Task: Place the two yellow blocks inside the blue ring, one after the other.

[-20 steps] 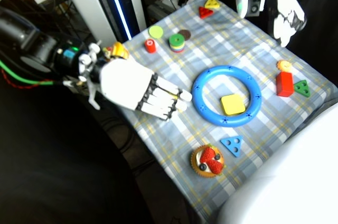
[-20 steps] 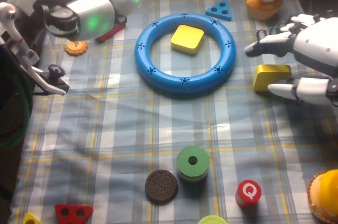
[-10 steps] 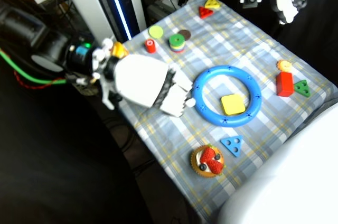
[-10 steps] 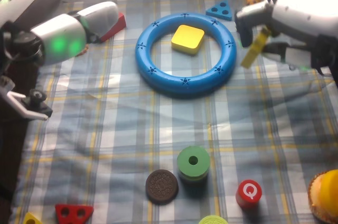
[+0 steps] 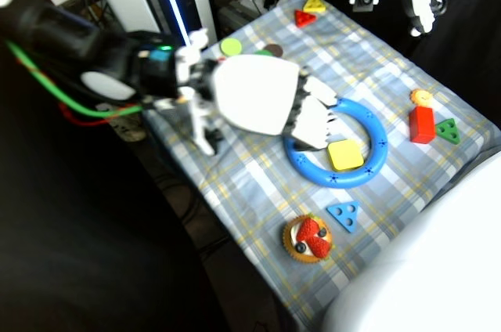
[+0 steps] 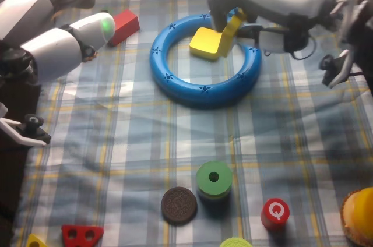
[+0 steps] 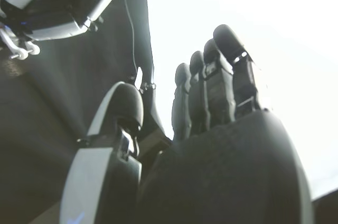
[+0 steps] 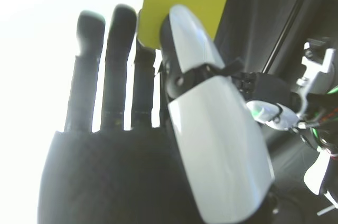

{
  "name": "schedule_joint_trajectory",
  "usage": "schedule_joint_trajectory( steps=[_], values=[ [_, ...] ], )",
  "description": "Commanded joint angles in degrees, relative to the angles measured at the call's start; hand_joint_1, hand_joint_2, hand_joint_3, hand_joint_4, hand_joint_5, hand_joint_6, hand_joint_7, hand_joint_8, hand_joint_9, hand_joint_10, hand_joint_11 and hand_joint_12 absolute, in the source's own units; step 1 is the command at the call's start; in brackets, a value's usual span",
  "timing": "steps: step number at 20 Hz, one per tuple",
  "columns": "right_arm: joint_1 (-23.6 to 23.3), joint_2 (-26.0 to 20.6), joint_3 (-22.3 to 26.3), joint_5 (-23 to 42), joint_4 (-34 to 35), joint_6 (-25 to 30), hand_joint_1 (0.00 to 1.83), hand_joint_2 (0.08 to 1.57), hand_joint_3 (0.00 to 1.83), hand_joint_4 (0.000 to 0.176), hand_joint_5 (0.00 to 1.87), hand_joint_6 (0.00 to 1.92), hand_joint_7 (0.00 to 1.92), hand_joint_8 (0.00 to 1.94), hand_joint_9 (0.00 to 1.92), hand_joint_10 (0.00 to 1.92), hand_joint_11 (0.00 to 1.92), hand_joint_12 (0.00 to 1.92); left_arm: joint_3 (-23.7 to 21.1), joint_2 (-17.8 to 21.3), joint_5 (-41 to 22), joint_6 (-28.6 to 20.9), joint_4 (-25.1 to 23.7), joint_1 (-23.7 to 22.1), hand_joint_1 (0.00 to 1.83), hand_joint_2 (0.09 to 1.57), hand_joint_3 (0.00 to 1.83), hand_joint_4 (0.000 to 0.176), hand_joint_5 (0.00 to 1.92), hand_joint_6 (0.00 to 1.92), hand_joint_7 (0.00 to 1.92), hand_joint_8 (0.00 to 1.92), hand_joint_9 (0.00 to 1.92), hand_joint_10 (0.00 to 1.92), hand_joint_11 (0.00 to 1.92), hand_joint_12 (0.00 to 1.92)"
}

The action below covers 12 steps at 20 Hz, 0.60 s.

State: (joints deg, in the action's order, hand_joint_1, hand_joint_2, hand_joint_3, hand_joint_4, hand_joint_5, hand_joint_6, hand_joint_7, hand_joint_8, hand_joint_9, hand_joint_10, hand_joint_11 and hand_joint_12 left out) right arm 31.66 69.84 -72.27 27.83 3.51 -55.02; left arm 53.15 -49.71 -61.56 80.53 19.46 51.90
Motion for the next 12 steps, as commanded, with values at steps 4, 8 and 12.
schedule_joint_trajectory(
  steps=[4, 8, 12],
  values=[
    [-1.03, 1.21, -1.34, 3.40, 0.01, 0.15, 1.01, 1.24, 0.00, 0.000, 0.35, 0.78, 0.55, 0.87, 0.52, 1.02, 0.35, 1.63, -0.03, 0.32, -8.10, -0.64, -0.27, -0.29, 0.69, 1.40, 0.00, 0.000, 0.35, 0.00, 0.32, 0.00, 0.28, 0.02, 0.00, 1.19],
    [-1.03, 0.11, 0.05, 4.01, 0.94, 0.16, 0.74, 1.25, 0.00, 0.049, 0.26, 0.03, 0.35, 0.03, 0.16, 0.72, 0.00, 1.63, -0.08, 0.22, -8.67, -1.57, -0.52, -0.29, 0.72, 1.40, 0.00, 0.000, 0.36, 0.00, 0.35, 0.00, 0.29, 0.03, 0.00, 1.17],
    [-1.01, -4.83, 5.21, 8.15, 0.92, 0.16, 0.64, 1.29, 0.00, 0.049, 0.08, 0.00, 0.15, 0.00, 0.03, 0.47, 0.00, 1.36, -0.61, 0.51, -9.81, -2.32, -0.61, -0.07, 0.64, 1.42, 0.00, 0.000, 0.31, 0.00, 0.29, 0.00, 0.25, 0.01, 0.00, 1.04]
  ],
)
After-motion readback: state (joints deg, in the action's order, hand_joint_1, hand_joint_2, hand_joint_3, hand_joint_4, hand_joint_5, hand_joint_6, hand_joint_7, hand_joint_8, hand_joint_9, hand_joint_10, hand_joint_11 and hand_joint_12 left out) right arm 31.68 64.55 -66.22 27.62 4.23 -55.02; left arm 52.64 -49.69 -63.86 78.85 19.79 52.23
